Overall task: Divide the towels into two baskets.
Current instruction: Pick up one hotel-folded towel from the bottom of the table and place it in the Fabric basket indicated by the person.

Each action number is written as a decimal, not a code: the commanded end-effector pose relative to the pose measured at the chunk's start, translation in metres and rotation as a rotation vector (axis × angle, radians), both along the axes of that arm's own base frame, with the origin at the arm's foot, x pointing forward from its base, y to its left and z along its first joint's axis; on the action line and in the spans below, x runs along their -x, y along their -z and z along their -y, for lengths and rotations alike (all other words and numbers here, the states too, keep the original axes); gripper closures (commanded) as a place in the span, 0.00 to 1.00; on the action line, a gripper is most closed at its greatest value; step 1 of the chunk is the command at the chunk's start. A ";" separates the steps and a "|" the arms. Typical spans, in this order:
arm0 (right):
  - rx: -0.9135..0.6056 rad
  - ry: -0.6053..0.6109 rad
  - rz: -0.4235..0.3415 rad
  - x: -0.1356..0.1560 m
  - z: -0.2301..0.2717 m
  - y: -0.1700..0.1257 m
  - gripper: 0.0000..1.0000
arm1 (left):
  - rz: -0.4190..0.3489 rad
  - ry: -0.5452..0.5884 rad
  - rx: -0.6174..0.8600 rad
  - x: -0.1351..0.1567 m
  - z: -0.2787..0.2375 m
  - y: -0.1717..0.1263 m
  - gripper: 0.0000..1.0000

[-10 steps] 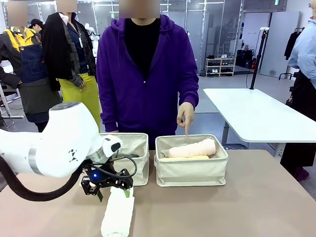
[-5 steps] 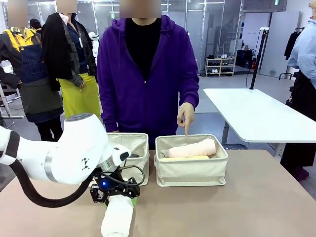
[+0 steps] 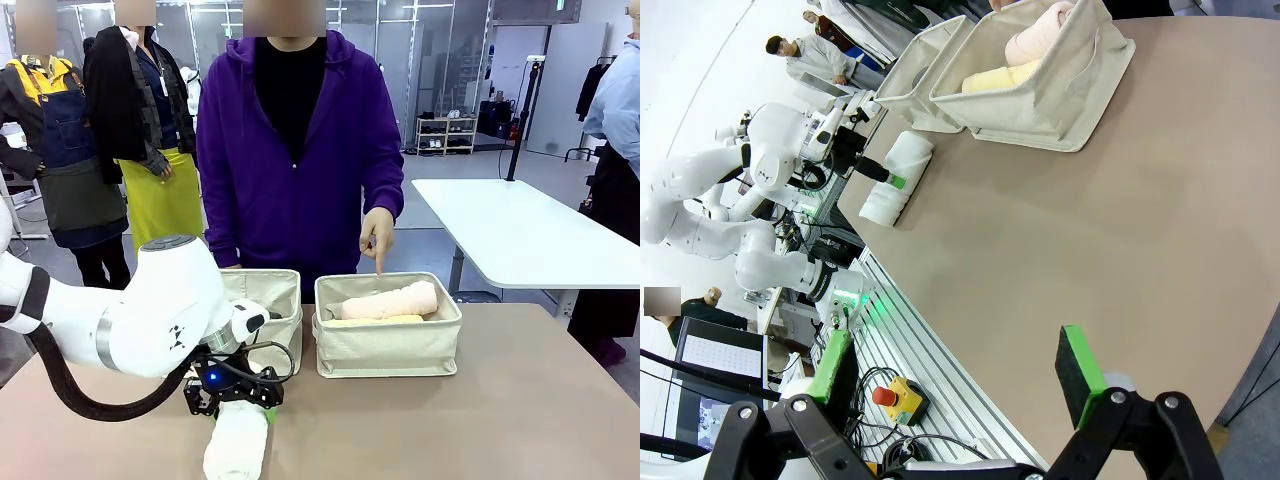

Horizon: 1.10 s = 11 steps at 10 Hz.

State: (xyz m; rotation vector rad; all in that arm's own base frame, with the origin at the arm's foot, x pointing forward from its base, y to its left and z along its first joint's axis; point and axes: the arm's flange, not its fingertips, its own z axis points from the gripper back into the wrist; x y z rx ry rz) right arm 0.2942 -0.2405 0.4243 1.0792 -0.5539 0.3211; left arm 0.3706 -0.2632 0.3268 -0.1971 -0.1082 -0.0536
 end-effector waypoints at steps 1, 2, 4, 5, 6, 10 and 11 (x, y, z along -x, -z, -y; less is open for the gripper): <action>-0.016 0.011 -0.003 0.002 -0.002 -0.004 0.00 | 0.002 -0.014 -0.035 -0.002 0.012 0.002 0.20; -0.016 0.011 -0.003 0.002 -0.002 -0.004 0.00 | 0.008 -0.014 -0.038 -0.002 0.012 0.001 0.31; -0.016 0.011 -0.003 0.002 -0.002 -0.004 0.00 | 0.009 -0.014 -0.039 -0.001 0.012 0.001 0.51; -0.016 0.011 -0.003 0.002 -0.002 -0.004 0.00 | 0.011 -0.015 -0.039 -0.001 0.012 0.000 0.59; -0.016 0.011 -0.003 0.002 -0.002 -0.004 0.00 | 0.015 -0.015 -0.039 0.000 0.012 -0.002 0.71; -0.016 0.011 -0.003 0.002 -0.002 -0.004 0.00 | 0.072 0.128 -0.094 0.025 0.034 -0.066 0.76; -0.016 0.011 -0.003 0.002 -0.002 -0.004 0.00 | 0.110 0.177 -0.115 0.029 0.045 -0.083 0.76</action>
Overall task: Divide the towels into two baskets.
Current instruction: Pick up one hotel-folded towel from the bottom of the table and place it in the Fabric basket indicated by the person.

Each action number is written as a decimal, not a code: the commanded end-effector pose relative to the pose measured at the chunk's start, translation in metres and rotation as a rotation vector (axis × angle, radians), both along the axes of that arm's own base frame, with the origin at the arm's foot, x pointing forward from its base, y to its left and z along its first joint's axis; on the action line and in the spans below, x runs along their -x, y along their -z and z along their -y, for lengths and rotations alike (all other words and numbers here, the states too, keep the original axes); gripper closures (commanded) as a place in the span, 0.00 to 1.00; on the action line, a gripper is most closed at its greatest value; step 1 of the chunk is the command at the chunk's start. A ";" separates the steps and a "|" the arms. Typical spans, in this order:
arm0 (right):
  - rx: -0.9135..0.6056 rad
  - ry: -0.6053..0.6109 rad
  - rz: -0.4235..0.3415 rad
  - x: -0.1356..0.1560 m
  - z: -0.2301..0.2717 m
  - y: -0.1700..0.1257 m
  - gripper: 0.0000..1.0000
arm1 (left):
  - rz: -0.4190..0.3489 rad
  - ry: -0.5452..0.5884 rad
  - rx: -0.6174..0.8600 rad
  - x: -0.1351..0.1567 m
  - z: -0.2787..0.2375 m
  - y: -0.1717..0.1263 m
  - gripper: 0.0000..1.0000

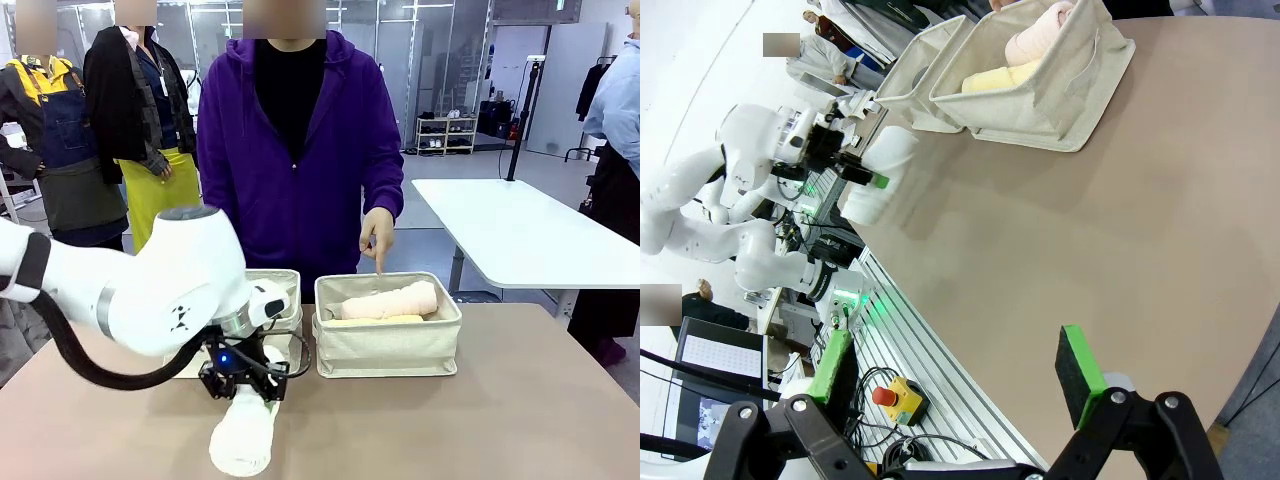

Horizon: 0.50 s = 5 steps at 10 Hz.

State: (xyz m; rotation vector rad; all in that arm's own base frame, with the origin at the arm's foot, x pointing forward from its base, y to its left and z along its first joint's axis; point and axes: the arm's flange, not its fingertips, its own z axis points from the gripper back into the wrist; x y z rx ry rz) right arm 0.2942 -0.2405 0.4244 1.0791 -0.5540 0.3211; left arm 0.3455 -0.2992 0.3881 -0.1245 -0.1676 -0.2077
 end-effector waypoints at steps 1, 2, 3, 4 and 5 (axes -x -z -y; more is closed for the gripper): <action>-0.016 0.010 -0.003 0.002 -0.002 -0.004 0.00 | 0.070 0.064 -0.048 0.004 0.018 -0.036 0.76; -0.016 0.010 -0.003 0.002 -0.002 -0.004 0.00 | 0.094 0.071 -0.054 0.004 0.025 -0.045 0.76; -0.016 0.010 -0.003 0.002 -0.002 -0.004 0.00 | 0.103 0.061 -0.049 0.004 0.028 -0.048 0.76; -0.016 0.010 -0.003 0.002 -0.002 -0.004 0.00 | 0.096 0.056 -0.023 0.004 0.028 -0.049 0.76; -0.016 0.010 -0.003 0.002 -0.002 -0.004 0.00 | 0.092 0.091 -0.027 0.009 0.026 -0.049 0.76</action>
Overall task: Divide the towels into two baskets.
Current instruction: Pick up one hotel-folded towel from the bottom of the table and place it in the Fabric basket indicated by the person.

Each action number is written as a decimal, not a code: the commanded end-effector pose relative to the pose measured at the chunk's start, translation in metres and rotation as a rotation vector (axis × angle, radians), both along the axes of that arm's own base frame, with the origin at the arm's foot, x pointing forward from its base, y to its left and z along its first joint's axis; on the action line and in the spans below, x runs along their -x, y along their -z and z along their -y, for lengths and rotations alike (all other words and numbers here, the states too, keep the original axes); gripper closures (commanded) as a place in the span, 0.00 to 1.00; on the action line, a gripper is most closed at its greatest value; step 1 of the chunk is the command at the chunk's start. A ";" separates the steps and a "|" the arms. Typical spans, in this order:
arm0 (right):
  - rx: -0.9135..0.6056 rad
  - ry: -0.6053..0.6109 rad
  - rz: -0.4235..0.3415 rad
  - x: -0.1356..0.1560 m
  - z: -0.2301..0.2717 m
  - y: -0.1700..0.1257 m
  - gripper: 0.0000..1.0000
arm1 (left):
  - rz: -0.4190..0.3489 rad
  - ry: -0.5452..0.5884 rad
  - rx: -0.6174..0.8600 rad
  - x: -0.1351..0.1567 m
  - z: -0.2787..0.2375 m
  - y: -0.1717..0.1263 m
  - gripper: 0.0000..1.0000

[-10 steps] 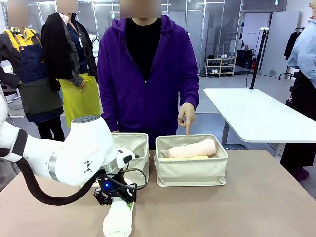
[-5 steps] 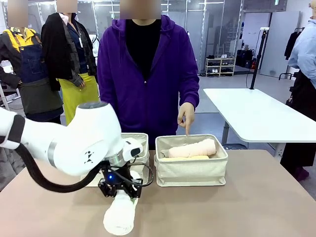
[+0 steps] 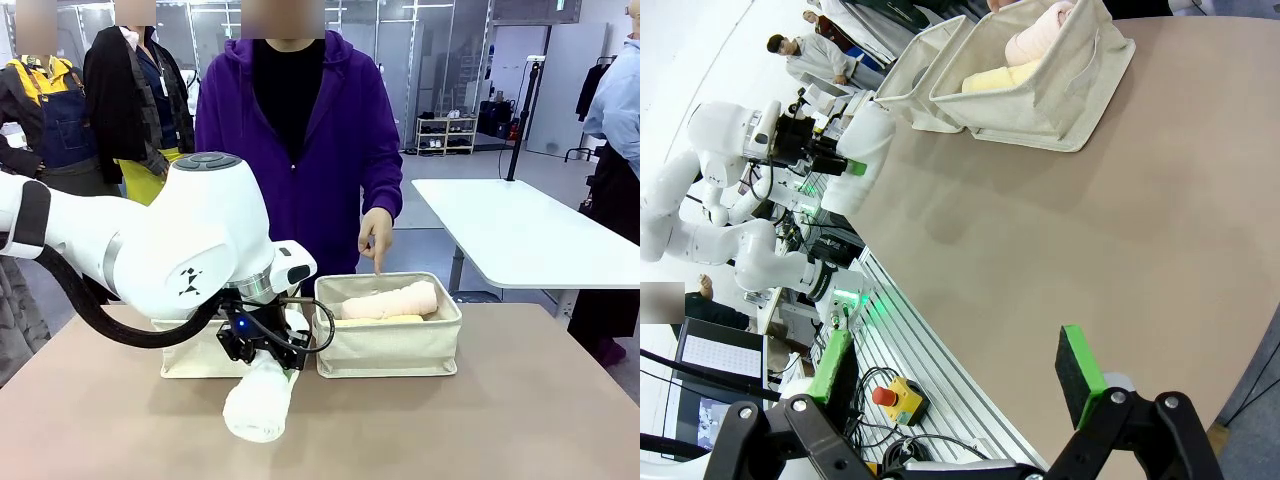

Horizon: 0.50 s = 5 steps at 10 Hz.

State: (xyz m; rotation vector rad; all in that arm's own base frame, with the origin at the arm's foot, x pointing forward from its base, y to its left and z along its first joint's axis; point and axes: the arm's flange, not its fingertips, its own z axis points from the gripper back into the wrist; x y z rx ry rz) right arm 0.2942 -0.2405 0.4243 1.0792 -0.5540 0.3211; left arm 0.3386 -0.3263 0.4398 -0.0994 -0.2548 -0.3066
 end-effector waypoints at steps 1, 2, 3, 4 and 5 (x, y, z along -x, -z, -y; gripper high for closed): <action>-0.016 0.011 -0.003 0.002 -0.002 -0.004 0.00 | -0.003 0.000 -0.004 0.002 -0.001 0.002 0.76; -0.016 0.011 -0.003 0.002 -0.002 -0.004 0.00 | -0.003 0.000 -0.004 0.002 -0.001 0.002 0.76; -0.016 0.011 -0.003 0.002 -0.002 -0.004 0.00 | -0.003 0.000 -0.004 0.002 -0.001 0.002 0.76; -0.016 0.011 -0.003 0.002 -0.002 -0.004 0.00 | -0.006 0.000 -0.004 0.000 -0.001 0.003 0.60; -0.016 0.011 -0.003 0.002 -0.002 -0.004 0.00 | 0.071 0.109 -0.019 0.007 0.007 -0.003 0.60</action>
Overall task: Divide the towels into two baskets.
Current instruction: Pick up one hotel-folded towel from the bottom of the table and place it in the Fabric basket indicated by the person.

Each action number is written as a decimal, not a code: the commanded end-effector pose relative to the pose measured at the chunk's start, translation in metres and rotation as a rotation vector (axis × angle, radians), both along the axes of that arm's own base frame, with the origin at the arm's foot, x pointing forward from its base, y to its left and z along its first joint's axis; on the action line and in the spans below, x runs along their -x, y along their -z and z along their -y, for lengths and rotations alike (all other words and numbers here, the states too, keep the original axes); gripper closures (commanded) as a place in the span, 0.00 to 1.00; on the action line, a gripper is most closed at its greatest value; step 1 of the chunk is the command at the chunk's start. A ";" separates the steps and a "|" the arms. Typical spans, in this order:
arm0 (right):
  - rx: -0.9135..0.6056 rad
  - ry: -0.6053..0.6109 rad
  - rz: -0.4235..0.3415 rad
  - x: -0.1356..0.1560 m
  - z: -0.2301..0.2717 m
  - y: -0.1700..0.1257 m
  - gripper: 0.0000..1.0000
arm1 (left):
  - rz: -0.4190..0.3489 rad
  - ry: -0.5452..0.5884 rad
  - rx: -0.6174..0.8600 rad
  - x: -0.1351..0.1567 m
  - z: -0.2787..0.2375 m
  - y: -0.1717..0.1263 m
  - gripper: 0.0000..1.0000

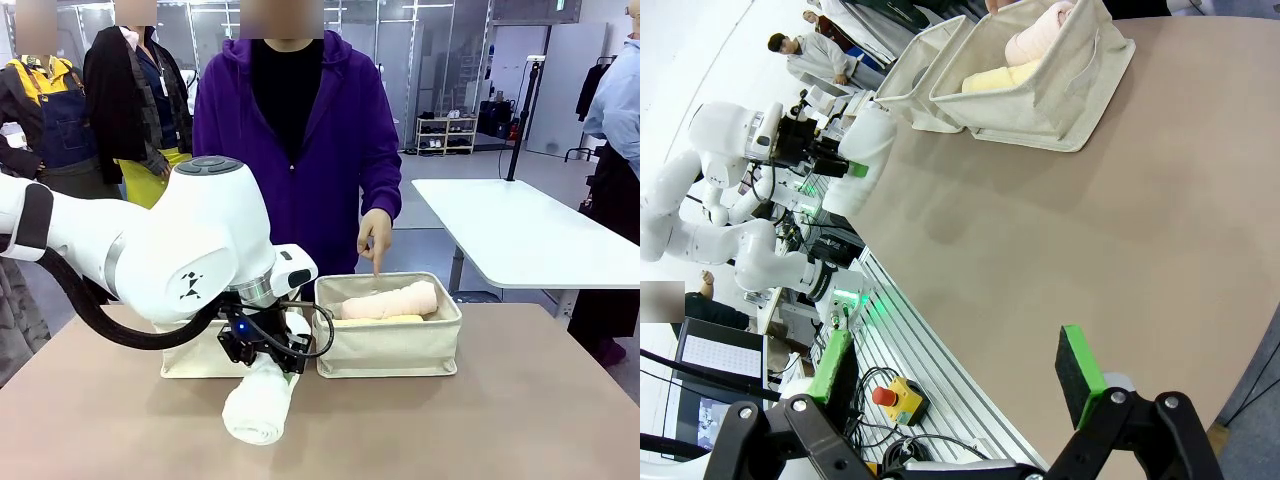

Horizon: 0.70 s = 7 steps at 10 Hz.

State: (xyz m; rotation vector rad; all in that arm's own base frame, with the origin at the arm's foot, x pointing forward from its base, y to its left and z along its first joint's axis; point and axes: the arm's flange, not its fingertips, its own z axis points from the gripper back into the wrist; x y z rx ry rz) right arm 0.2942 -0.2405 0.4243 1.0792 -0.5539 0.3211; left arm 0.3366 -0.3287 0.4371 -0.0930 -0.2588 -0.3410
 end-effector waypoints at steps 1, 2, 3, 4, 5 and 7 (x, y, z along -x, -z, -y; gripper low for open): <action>-0.016 0.011 -0.003 0.002 -0.002 -0.004 0.00 | 0.141 0.211 -0.078 -0.005 0.022 -0.021 0.60; -0.016 0.011 -0.003 0.002 -0.002 -0.004 0.00 | 0.182 0.319 -0.133 -0.025 0.038 -0.034 0.60; -0.016 0.011 -0.003 0.002 -0.002 -0.004 0.00 | 0.234 0.466 -0.195 -0.052 0.059 -0.049 0.60; -0.016 0.011 -0.003 0.002 -0.002 -0.004 0.00 | 0.279 0.632 -0.240 -0.074 0.079 -0.067 0.60; -0.016 0.011 -0.003 0.002 -0.002 -0.004 0.00 | 0.326 0.802 -0.272 -0.095 0.100 -0.083 0.60; -0.016 0.011 -0.003 0.002 -0.002 -0.004 0.00 | 0.372 1.192 -0.351 -0.133 0.154 -0.095 0.60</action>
